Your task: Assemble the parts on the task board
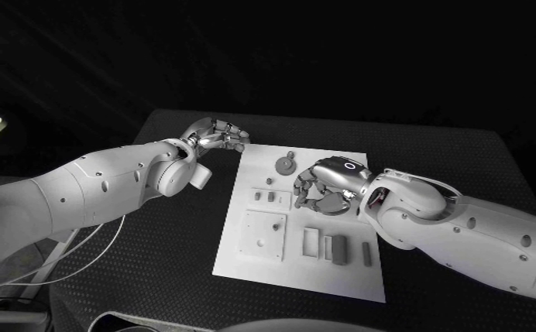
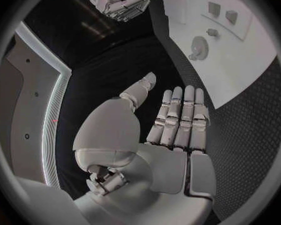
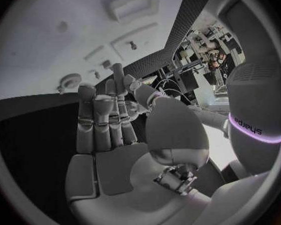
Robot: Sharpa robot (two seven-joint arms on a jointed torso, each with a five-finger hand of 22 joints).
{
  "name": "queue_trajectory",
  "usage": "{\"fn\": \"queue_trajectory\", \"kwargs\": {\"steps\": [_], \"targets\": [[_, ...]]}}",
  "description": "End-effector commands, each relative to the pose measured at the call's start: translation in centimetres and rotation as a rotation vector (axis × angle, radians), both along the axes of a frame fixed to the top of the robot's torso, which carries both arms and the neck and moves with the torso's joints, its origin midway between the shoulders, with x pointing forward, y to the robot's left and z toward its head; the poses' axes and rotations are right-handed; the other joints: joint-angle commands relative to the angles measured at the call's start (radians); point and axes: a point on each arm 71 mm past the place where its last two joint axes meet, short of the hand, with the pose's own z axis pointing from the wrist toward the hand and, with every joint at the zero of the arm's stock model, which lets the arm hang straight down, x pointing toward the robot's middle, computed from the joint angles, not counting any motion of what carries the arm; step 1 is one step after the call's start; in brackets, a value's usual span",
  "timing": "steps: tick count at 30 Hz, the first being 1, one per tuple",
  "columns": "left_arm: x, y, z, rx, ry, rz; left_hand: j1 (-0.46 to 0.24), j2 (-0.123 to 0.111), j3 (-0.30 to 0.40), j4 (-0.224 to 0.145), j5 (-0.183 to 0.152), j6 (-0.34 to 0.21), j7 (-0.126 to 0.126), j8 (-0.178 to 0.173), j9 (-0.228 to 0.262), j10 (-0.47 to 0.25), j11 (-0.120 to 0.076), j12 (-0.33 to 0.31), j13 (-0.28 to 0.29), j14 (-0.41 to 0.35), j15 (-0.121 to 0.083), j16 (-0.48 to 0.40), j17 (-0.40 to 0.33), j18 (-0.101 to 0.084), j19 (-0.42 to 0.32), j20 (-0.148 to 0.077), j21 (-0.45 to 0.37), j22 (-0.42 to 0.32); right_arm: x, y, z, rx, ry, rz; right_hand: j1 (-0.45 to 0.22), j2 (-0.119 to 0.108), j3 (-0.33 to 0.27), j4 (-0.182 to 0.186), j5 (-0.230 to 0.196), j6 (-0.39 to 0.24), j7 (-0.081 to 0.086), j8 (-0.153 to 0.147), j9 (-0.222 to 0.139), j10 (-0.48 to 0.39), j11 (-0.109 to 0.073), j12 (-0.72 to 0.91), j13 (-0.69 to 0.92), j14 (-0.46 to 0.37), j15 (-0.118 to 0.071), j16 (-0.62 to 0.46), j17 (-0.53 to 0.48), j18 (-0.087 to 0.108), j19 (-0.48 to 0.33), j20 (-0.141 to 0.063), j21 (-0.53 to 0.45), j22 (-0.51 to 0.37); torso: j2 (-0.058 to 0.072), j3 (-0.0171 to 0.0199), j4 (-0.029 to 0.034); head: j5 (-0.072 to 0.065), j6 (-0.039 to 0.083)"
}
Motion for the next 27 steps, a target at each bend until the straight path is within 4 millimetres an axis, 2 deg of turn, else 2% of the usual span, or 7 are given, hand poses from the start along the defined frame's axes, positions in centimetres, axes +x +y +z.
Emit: {"fn": "queue_trajectory", "kwargs": {"steps": [1, 6, 9, 11, 16, 23, 27], "targets": [[-0.1, -0.4, 0.1, -0.016, -0.004, -0.017, -0.008, 0.004, -0.007, -0.002, -0.004, -0.007, 0.002, 0.004, -0.002, -0.004, 0.000, -0.002, -0.002, 0.002, 0.002, -0.005, 0.002, 0.012, 0.003, 0.002, 0.004, -0.002, -0.7, 1.0, -0.6, 0.031, 0.043, 0.036, -0.001, 0.013, 0.006, 0.000, 0.003, 0.006, 0.001, 0.002, 0.001, 0.011, -0.004, 0.000, 0.017, 0.002, -0.007, 0.004, -0.001, 0.062, -0.002, -0.006, 0.004, 0.023, 0.000, 0.0008, -0.0009, 0.004, -0.001], [-0.1, -0.6, 0.1, -0.018, -0.005, -0.021, -0.009, 0.004, -0.007, -0.002, -0.004, -0.007, 0.002, 0.004, -0.002, -0.004, 0.000, -0.002, -0.002, 0.002, 0.002, -0.005, 0.002, 0.012, 0.003, 0.002, 0.004, -0.002, -1.4, 2.3, -1.8, 0.044, 0.075, 0.057, -0.003, 0.014, 0.007, -0.001, 0.003, 0.005, 0.001, 0.002, 0.001, 0.011, -0.004, -0.001, 0.018, 0.002, -0.007, 0.004, -0.001, 0.062, -0.003, -0.006, 0.004, 0.023, -0.001, -0.0013, 0.0024, 0.017, -0.007], [-0.1, -0.6, 0.1, -0.018, -0.003, -0.022, -0.009, 0.004, -0.007, -0.002, -0.004, -0.007, 0.002, 0.004, -0.002, -0.004, 0.000, -0.002, -0.002, 0.002, 0.002, -0.006, 0.002, 0.012, 0.003, 0.002, 0.004, -0.002, -2.1, 2.8, -3.0, 0.053, 0.108, 0.064, -0.003, 0.015, 0.008, -0.002, 0.003, 0.005, 0.001, 0.002, 0.001, 0.011, -0.004, -0.001, 0.018, 0.001, -0.007, 0.004, -0.001, 0.062, -0.003, -0.006, 0.005, 0.023, -0.001, -0.0019, 0.0051, 0.018, -0.010], [-0.1, -0.7, 0.1, -0.018, -0.004, -0.022, -0.009, 0.004, -0.007, -0.002, -0.004, -0.007, 0.001, 0.004, -0.002, -0.004, 0.000, -0.002, -0.002, 0.002, 0.002, -0.006, 0.003, 0.012, 0.003, 0.002, 0.004, -0.002, -2.6, 3.4, -3.7, 0.057, 0.126, 0.073, -0.004, 0.015, 0.008, -0.002, 0.003, 0.005, 0.001, 0.001, 0.002, 0.011, -0.004, -0.001, 0.018, 0.001, -0.007, 0.004, -0.001, 0.062, -0.003, -0.006, 0.005, 0.023, 0.000, -0.0027, 0.0040, 0.024, -0.010], [-0.1, -1.1, 0.1, -0.021, -0.002, -0.029, -0.008, 0.004, -0.007, -0.002, -0.004, -0.007, 0.001, 0.004, -0.002, -0.004, 0.000, -0.001, -0.002, 0.002, 0.002, -0.006, 0.003, 0.012, 0.003, 0.002, 0.005, -0.003, -3.4, 5.1, -4.7, 0.070, 0.147, 0.100, -0.004, 0.016, 0.009, -0.003, 0.003, 0.004, 0.002, 0.001, 0.002, 0.011, -0.004, -0.002, 0.019, 0.001, -0.007, 0.004, -0.002, 0.062, -0.004, -0.006, 0.006, 0.023, 0.000, 0.0011, 0.0005, 0.045, -0.020], [-0.1, -1.1, 0.1, -0.021, -0.002, -0.030, -0.008, 0.004, -0.007, -0.002, -0.004, -0.007, 0.001, 0.004, -0.002, -0.004, 0.000, -0.001, -0.002, 0.002, 0.002, -0.006, 0.003, 0.012, 0.003, 0.002, 0.005, -0.003, -3.3, 5.8, -4.8, 0.055, 0.126, 0.100, -0.005, 0.017, 0.009, -0.004, 0.003, 0.004, 0.002, 0.001, 0.002, 0.010, -0.004, -0.003, 0.020, 0.000, -0.007, 0.005, -0.002, 0.062, -0.005, -0.006, 0.006, 0.023, -0.001, -0.0015, 0.0015, 0.052, -0.023], [0.0, -1.2, 0.1, -0.021, -0.003, -0.030, -0.008, 0.004, -0.007, -0.002, -0.004, -0.007, 0.001, 0.005, -0.002, -0.004, 0.000, -0.001, -0.002, 0.002, 0.002, -0.007, 0.004, 0.012, 0.003, 0.002, 0.005, -0.003, -3.1, 6.2, -5.0, 0.045, 0.115, 0.100, -0.005, 0.018, 0.009, -0.004, 0.003, 0.004, 0.002, 0.001, 0.002, 0.010, -0.004, -0.003, 0.020, 0.000, -0.007, 0.005, -0.002, 0.062, -0.005, -0.006, 0.007, 0.023, -0.001, -0.0006, -0.0002, 0.056, -0.025]]}}
